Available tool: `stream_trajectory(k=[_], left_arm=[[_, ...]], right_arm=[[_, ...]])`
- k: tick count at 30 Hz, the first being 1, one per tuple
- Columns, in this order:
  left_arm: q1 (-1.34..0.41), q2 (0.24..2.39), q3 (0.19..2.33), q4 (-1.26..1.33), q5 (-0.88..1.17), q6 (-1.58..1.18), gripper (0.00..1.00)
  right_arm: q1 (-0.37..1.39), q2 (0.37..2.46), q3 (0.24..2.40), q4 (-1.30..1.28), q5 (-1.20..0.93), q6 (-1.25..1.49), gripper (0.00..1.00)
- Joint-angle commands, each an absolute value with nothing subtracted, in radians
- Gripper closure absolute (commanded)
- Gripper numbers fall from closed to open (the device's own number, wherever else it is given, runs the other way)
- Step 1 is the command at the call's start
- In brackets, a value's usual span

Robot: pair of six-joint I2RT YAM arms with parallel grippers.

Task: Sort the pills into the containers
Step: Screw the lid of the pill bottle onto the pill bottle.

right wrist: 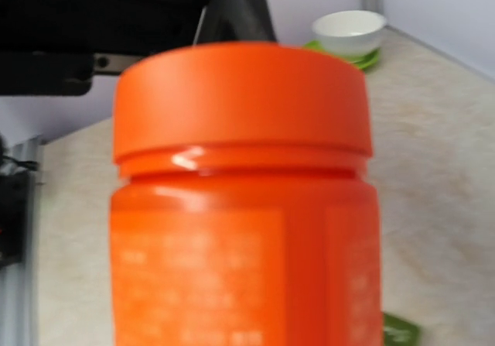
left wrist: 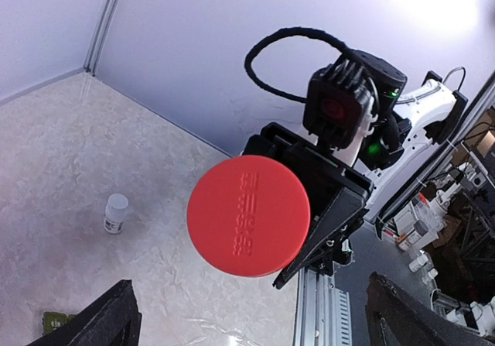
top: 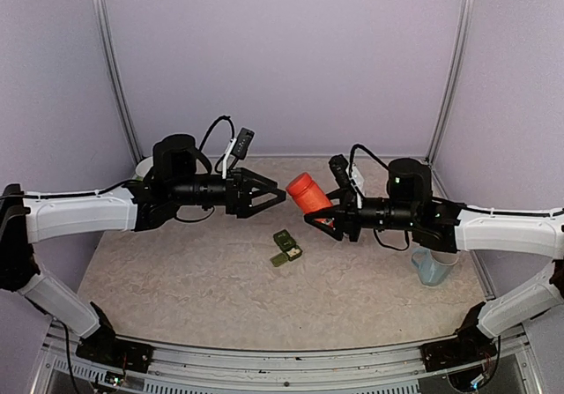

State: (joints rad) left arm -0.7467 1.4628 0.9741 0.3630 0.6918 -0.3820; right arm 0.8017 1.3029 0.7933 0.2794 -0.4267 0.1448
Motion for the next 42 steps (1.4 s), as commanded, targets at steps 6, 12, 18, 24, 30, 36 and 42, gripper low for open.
stream_trajectory(k=[6,12,18,24,30,36,42], left_arm=[[-0.736,1.577,1.1,0.331,0.718,-0.522,0.01],[-0.736,1.62,1.128,0.333,0.739,-0.549,0.1],[-0.739,1.644,1.132,0.328,0.752,-0.554,0.17],[-0.741,1.655,1.136,0.327,0.768,-0.558,0.25],[-0.744,1.667,1.14,0.329,0.771,-0.555,0.42],[-0.749,1.669,1.131,0.346,0.79,-0.538,0.61],[-0.754,1.641,1.09,0.409,0.846,-0.491,0.76]], right_arm=[[0.851,1.329,0.824,0.268,-0.209,-0.02,0.55],[0.903,1.366,0.842,0.244,-0.12,-0.065,0.55],[0.911,1.361,0.84,0.256,-0.087,-0.07,0.55],[0.911,1.374,0.848,0.25,-0.066,-0.075,0.55],[0.916,1.381,0.851,0.249,-0.06,-0.073,0.55],[0.919,1.387,0.859,0.243,-0.079,-0.059,0.55],[0.902,1.373,0.88,0.199,-0.194,0.027,0.54]])
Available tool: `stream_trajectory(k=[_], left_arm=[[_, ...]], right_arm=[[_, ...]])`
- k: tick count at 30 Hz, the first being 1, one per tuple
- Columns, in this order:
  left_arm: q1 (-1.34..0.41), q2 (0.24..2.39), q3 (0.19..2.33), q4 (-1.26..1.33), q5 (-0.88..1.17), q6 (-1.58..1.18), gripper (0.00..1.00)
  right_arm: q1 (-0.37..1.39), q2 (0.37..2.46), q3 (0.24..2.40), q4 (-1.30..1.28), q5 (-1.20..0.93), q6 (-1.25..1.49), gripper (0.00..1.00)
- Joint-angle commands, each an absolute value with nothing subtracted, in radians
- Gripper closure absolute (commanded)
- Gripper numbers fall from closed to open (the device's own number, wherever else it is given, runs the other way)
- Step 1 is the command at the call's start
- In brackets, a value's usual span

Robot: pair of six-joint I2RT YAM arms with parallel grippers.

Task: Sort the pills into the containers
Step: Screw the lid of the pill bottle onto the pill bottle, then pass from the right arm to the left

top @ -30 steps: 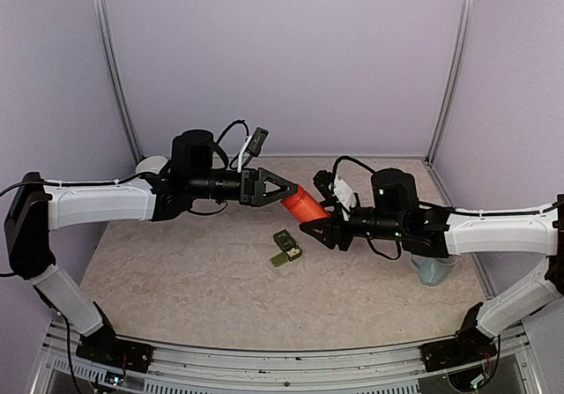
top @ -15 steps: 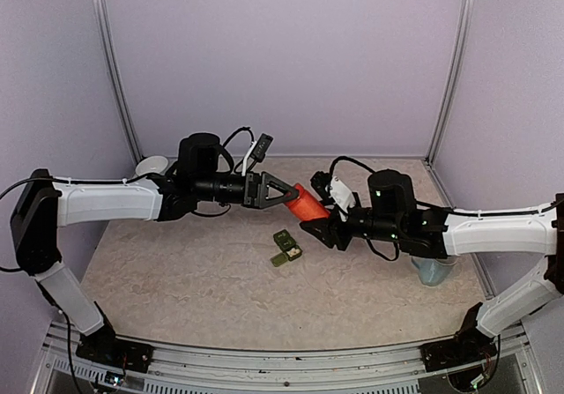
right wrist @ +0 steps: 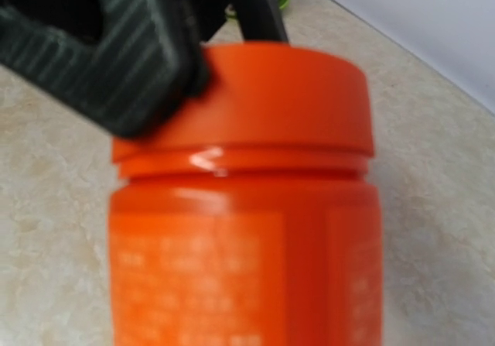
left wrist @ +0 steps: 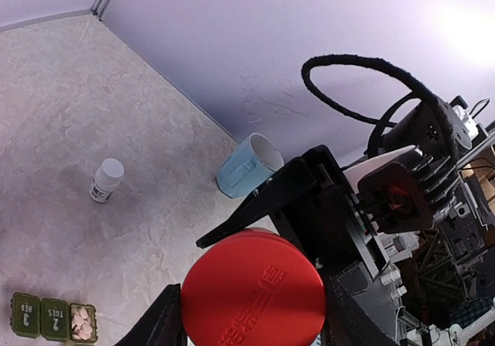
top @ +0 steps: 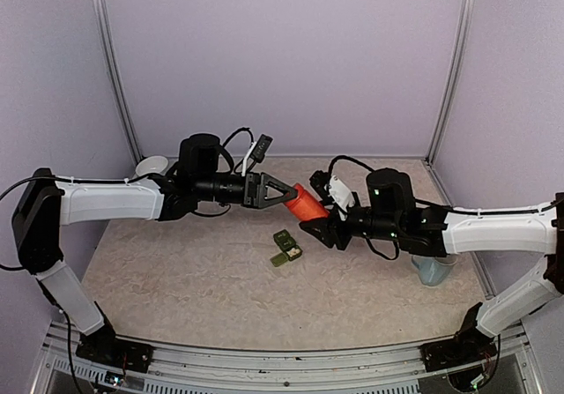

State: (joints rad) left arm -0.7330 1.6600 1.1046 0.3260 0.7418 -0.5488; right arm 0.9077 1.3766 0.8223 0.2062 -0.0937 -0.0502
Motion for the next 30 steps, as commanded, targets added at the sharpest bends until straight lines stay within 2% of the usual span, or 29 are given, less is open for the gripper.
stream_trajectory(k=[1,7,11,19,20,24,30], left_arm=[[-0.756,1.634,1.078,0.426,0.86,-0.488,0.76],[-0.776,1.608,1.057,0.453,0.902,-0.441,0.77],[-0.775,1.608,1.058,0.451,0.887,-0.448,0.77],[-0.711,1.595,1.031,0.438,0.759,-0.523,0.8],[-0.701,1.591,1.026,0.435,0.743,-0.528,0.8],[-0.66,1.573,1.006,0.41,0.673,-0.547,0.8],[-0.598,1.534,1.006,0.239,0.474,-0.484,0.79]], right_arm=[[0.894,1.368,0.885,0.192,-0.231,0.057,0.54],[0.848,1.337,0.885,0.194,-0.389,0.146,0.54],[0.841,1.338,0.895,0.185,-0.408,0.153,0.52],[0.84,1.371,0.9,0.157,-0.347,0.117,0.27],[0.841,1.372,0.901,0.155,-0.34,0.113,0.19],[0.84,1.373,0.899,0.147,-0.295,0.093,0.01],[0.84,1.354,0.89,0.131,-0.165,0.069,0.0]])
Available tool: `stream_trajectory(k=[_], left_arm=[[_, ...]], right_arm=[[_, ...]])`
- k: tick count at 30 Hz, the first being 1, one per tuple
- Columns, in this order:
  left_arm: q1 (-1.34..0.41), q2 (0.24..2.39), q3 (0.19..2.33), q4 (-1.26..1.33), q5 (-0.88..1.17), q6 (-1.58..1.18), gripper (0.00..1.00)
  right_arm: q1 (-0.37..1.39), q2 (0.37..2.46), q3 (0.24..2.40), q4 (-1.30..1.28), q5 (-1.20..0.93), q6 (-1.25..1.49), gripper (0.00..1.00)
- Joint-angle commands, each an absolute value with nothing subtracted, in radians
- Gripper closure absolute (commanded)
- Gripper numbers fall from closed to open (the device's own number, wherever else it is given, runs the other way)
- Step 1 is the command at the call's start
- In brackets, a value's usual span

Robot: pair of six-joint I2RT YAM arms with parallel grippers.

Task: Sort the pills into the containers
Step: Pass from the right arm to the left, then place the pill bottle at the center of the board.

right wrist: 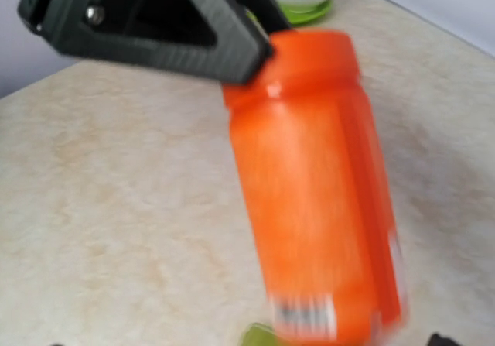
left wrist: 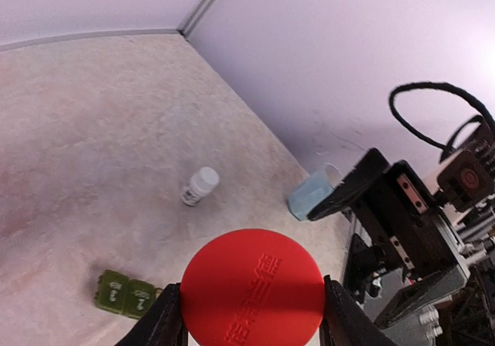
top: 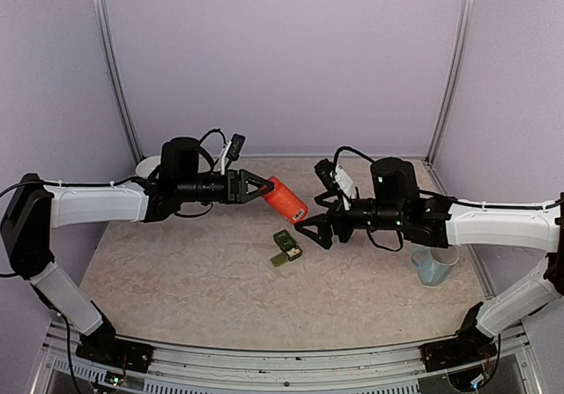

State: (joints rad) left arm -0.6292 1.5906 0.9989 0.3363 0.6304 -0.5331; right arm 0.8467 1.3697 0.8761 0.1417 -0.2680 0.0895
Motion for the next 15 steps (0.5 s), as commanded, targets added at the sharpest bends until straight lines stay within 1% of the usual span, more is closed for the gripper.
stream_trajectory(k=[1,5,15], left_arm=[[-0.593,1.531,1.012,0.196,0.42,-0.462,0.78],[-0.582,1.53,1.034,0.069,0.206,-0.382,0.77],[-0.499,1.558,1.025,-0.056,-0.078,-0.309,0.77]], right_arm=[[0.84,1.353,0.887,0.127,-0.134,0.068,0.0],[0.84,1.365,0.885,0.118,-0.054,0.066,0.0],[0.839,1.374,0.86,0.124,-0.031,0.058,0.0]])
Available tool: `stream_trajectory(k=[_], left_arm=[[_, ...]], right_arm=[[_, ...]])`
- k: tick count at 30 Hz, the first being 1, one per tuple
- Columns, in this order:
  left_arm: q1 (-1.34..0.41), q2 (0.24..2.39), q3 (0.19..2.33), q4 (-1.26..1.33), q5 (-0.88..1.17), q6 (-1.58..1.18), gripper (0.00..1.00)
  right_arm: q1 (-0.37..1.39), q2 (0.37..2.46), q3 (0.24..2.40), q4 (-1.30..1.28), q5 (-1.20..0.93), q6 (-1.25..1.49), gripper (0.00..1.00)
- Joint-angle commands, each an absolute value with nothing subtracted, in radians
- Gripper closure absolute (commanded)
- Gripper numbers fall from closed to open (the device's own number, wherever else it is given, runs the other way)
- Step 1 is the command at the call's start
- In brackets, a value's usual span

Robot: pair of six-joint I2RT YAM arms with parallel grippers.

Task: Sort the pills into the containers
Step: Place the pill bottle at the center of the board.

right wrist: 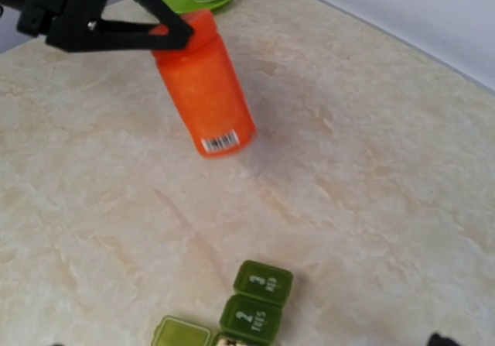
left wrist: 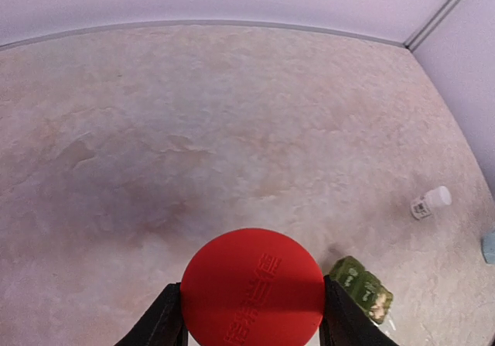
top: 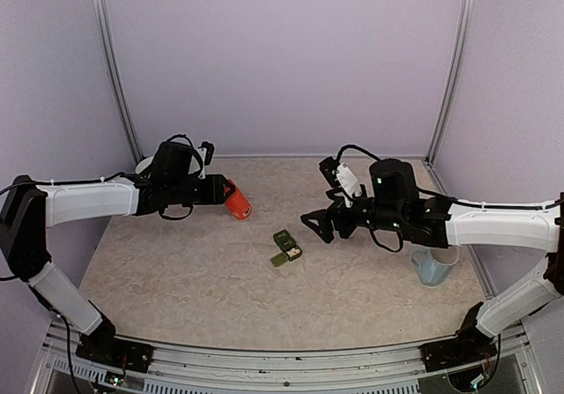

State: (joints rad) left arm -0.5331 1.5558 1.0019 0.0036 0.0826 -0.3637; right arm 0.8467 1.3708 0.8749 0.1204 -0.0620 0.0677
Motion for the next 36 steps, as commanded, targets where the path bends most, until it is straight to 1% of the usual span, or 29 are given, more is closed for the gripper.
stream_trajectory(k=[1,11,16,21,27,32,33,34,36], left_arm=[[-0.489,1.559,1.024,-0.068,-0.108,-0.307,0.77],[-0.381,1.603,1.034,-0.146,-0.34,-0.273,0.78],[-0.309,1.607,1.029,-0.137,-0.346,-0.279,0.78],[-0.274,1.619,1.035,-0.131,-0.381,-0.265,0.78],[-0.245,1.631,1.034,-0.115,-0.358,-0.268,0.76],[-0.245,1.657,1.042,-0.112,-0.354,-0.267,0.73],[-0.244,1.662,1.044,-0.112,-0.354,-0.268,0.71],[-0.245,1.667,1.045,-0.112,-0.354,-0.269,0.68],[-0.245,1.665,1.046,-0.112,-0.354,-0.27,0.58]], right_arm=[[0.84,1.376,0.859,0.123,-0.028,0.057,0.0],[0.84,1.392,0.853,0.132,-0.029,0.055,0.0],[0.84,1.395,0.85,0.133,-0.028,0.055,0.0],[0.84,1.404,0.851,0.132,-0.031,0.055,0.0],[0.84,1.412,0.853,0.135,-0.028,0.054,0.0],[0.84,1.421,0.851,0.135,-0.027,0.055,0.0],[0.84,1.422,0.851,0.135,-0.025,0.055,0.0],[0.839,1.422,0.85,0.136,-0.026,0.055,0.0],[0.841,1.423,0.848,0.135,-0.023,0.057,0.0]])
